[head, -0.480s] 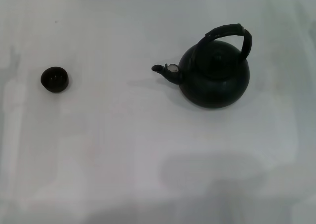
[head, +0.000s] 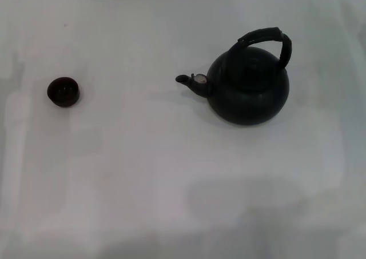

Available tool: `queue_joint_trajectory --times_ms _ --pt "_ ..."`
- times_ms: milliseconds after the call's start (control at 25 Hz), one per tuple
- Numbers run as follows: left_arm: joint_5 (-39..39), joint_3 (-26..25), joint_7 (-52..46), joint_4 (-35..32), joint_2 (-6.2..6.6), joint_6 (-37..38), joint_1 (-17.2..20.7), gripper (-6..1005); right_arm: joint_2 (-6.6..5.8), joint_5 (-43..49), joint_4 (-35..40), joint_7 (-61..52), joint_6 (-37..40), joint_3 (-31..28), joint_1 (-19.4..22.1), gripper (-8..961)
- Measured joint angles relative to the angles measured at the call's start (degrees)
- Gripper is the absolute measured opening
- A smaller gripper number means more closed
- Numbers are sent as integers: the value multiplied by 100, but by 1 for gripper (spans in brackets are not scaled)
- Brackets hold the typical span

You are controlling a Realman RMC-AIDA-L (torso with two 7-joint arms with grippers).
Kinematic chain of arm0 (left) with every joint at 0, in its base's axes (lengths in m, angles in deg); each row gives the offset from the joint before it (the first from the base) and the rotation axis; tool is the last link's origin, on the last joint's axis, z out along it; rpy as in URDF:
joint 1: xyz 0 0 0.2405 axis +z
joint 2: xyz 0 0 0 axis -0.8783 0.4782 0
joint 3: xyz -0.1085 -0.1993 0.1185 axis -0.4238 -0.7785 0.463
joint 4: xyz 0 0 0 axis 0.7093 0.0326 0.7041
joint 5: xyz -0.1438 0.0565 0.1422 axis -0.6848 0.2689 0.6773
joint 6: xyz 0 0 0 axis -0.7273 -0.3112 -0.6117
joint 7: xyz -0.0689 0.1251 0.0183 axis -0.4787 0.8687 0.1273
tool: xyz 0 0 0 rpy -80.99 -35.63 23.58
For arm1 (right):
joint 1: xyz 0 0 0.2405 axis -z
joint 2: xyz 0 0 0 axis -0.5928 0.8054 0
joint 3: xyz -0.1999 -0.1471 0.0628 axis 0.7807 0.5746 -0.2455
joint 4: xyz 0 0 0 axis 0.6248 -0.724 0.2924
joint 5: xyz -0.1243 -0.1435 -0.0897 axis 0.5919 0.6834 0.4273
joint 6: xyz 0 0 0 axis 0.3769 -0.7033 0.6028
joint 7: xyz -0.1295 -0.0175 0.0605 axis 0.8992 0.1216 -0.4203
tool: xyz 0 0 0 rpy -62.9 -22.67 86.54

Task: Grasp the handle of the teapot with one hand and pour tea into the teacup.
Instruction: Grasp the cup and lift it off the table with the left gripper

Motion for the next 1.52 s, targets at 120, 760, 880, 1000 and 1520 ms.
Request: queue_joint_trajectory --times_ms 120,760,880,1000,1520 --pt "71 12 7 -1 5 138 -23 872 -2 -1 16 0 0 0 -10 786" --pt "1875 13 101 -80 4 720 -13 870 -9 -1 27 0 0 0 -26 785" --pt "2188 12 113 -80 5 860 -32 869 -9 -1 23 0 0 0 -31 785" --pt "2408 13 114 -79 8 890 -34 869 -9 -1 18 0 0 0 -31 785" --pt "2967 12 114 -79 -9 993 62 868 -8 -1 34 0 0 0 -31 785"
